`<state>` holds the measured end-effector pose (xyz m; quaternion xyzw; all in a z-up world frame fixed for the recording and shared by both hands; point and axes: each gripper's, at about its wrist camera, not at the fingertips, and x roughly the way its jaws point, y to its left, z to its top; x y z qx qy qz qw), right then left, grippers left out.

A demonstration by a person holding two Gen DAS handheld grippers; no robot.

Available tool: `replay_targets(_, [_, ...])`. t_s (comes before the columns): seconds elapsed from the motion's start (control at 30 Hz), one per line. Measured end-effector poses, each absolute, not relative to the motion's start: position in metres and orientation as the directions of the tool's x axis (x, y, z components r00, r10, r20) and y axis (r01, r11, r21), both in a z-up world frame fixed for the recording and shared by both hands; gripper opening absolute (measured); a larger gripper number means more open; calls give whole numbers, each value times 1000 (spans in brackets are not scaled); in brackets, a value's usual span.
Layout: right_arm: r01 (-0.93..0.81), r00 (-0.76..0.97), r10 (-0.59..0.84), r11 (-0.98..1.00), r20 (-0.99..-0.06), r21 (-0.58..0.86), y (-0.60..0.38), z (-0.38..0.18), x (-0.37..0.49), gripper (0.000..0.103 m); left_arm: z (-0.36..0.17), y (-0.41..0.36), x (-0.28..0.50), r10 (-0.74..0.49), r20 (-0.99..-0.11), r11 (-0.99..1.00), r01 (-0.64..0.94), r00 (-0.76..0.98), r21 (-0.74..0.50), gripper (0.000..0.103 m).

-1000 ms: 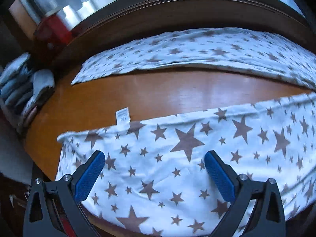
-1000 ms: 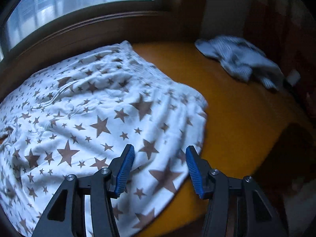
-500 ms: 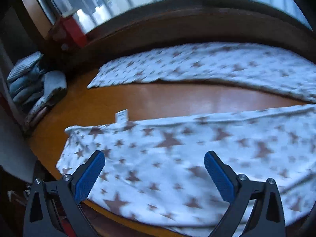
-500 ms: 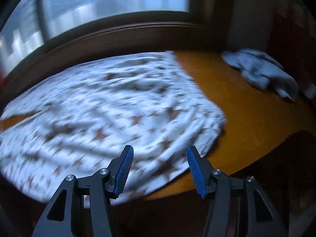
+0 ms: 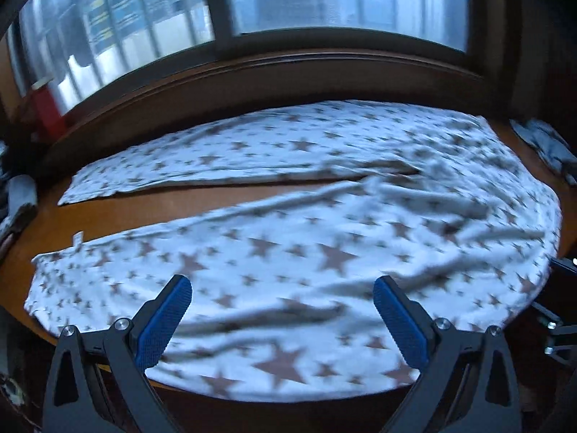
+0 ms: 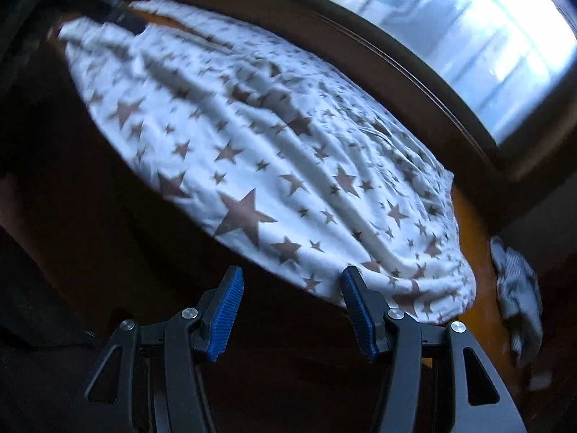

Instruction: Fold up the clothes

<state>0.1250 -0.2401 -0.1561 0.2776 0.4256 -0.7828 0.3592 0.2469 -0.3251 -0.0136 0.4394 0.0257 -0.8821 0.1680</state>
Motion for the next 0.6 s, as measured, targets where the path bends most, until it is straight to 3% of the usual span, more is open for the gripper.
replay_targets(0.13, [788,-611,-350,-360,-710,-500,-244,-158,127,56,-17,-305,250,-236,-794,-958,272,-560,93,102])
replay_targets(0.5, [847,-530,-479,-337,-700,-411,-262,-135,126,56,-26,-236,259,-166,-785,-985,69,-596,156,102])
replay_targets(0.57, [864,-501,-489,-327,-714,-382,-266,-136,122,53,-27,-223,258,-149,-782,-986,32,-605,163,102])
replay_targets(0.6, [877,-476,-496,-333,-726,-348,-267,-135,119,46,-27,-218,258,-146,-779,-985,19,-610,170,102])
